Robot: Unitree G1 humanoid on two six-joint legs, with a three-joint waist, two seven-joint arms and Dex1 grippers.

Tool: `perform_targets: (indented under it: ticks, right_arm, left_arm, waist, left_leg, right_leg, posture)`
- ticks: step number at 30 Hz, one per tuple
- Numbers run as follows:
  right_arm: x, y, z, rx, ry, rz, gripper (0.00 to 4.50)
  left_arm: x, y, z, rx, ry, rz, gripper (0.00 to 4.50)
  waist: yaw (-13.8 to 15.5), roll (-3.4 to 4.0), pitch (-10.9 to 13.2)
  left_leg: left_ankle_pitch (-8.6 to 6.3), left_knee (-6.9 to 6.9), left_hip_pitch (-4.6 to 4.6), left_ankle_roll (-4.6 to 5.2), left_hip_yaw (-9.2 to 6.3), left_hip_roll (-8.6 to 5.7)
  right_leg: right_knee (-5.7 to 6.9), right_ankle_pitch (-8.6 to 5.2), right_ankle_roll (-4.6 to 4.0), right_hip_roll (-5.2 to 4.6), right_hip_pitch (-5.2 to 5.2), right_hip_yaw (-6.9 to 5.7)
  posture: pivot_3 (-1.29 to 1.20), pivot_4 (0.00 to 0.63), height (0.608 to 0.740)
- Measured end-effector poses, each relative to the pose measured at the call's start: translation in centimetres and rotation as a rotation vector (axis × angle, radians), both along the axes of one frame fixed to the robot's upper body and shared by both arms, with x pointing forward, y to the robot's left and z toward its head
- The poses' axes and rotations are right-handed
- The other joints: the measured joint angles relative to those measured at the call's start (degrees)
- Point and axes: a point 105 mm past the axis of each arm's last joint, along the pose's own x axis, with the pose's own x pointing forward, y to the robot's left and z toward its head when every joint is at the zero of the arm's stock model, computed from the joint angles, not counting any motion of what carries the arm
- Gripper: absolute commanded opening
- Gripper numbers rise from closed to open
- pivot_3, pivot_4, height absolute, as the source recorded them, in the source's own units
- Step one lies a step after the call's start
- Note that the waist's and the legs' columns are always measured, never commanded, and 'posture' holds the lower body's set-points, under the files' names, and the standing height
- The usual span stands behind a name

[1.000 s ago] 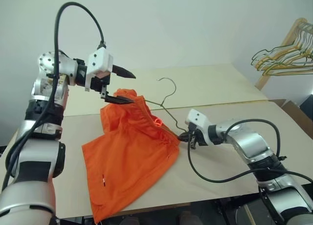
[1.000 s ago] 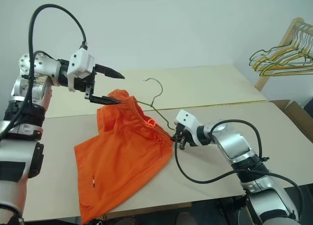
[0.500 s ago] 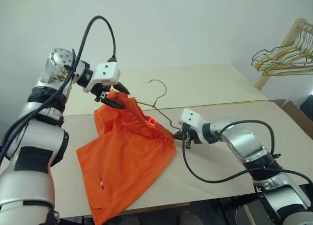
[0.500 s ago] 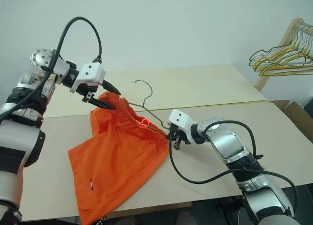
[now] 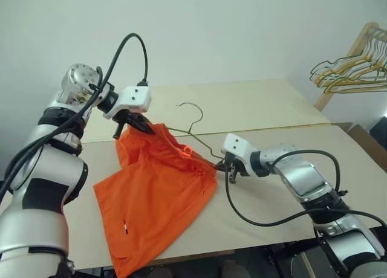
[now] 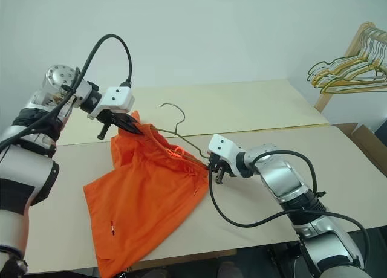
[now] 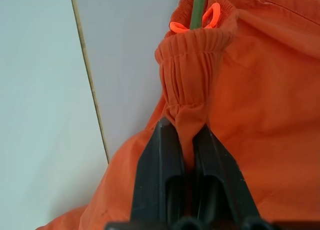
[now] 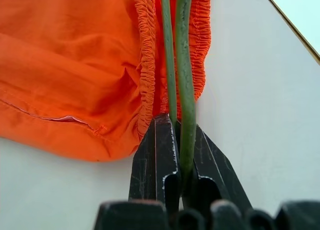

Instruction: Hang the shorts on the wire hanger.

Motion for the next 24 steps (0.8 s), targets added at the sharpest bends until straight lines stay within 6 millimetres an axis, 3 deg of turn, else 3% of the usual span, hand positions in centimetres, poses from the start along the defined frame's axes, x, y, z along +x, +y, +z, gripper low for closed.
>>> perform_targets:
  ticks: [3, 6, 11, 17, 21, 24]
  right_arm:
    - [0.1, -0.1, 0.1, -0.022, -0.095, 0.046, 0.0]
    - [0.1, 0.1, 0.3, -0.019, -0.143, 0.08, 0.78]
    - [0.0, 1.2, 1.7, 0.058, -0.204, 0.126, 2.35]
    - [1.0, -1.0, 4.2, 0.138, -0.272, 0.05, 4.47]
    - [1.3, -4.3, 5.1, 0.263, -0.216, -0.096, 4.47]
    - [0.8, -6.2, 4.4, 0.318, -0.185, -0.169, 4.47]
  left_arm:
    - [0.0, 0.0, 0.1, -0.002, -0.008, -0.003, 0.02]
    - [0.0, 0.3, 0.1, -0.006, -0.002, 0.014, 0.0]
    - [-0.1, 0.3, 0.4, 0.001, -0.026, -0.011, 0.0]
    - [-0.2, 1.6, 1.3, -0.018, -0.052, 0.025, 0.0]
    - [-0.3, 2.5, 2.0, -0.024, -0.075, 0.042, 0.0]
    - [-0.5, 2.9, 2.6, -0.034, -0.096, 0.045, 0.0]
  waist:
    - [0.0, -0.01, 0.0]
    - [0.0, -0.02, 0.0]
    - [0.0, -0.04, 0.0]
    - [0.1, -0.07, 0.0]
    - [0.4, -0.08, 0.0]
    - [0.4, -0.09, 0.1]
  left_leg:
    - [0.0, 0.0, 0.0, 0.01, 0.01, 0.0]
    - [0.0, 0.02, -0.01, 0.0, 0.01, -0.01]
    - [0.01, 0.02, -0.01, -0.01, 0.0, 0.0]
    - [0.0, 0.02, -0.02, 0.0, 0.0, 0.0]
    - [-0.01, 0.03, -0.03, 0.01, -0.03, 0.0]
    - [-0.02, 0.03, -0.04, 0.04, -0.01, 0.0]
  right_leg:
    - [0.0, -0.01, 0.01, 0.0, 0.0, 0.0]
    - [0.0, -0.01, 0.02, 0.0, 0.0, 0.01]
    - [0.02, -0.01, 0.01, 0.0, -0.01, 0.01]
    - [0.02, -0.01, 0.02, 0.0, -0.02, 0.01]
    - [0.03, -0.01, 0.01, 0.01, -0.01, -0.01]
    - [0.04, -0.01, 0.02, 0.0, -0.01, 0.01]
  posture:
    - [0.03, 0.0, 0.74]
    - [0.03, 0.0, 0.74]
    - [0.03, 0.0, 0.74]
    - [0.03, 0.0, 0.74]
    - [0.02, 0.0, 0.74]
    - [0.02, 0.0, 0.74]
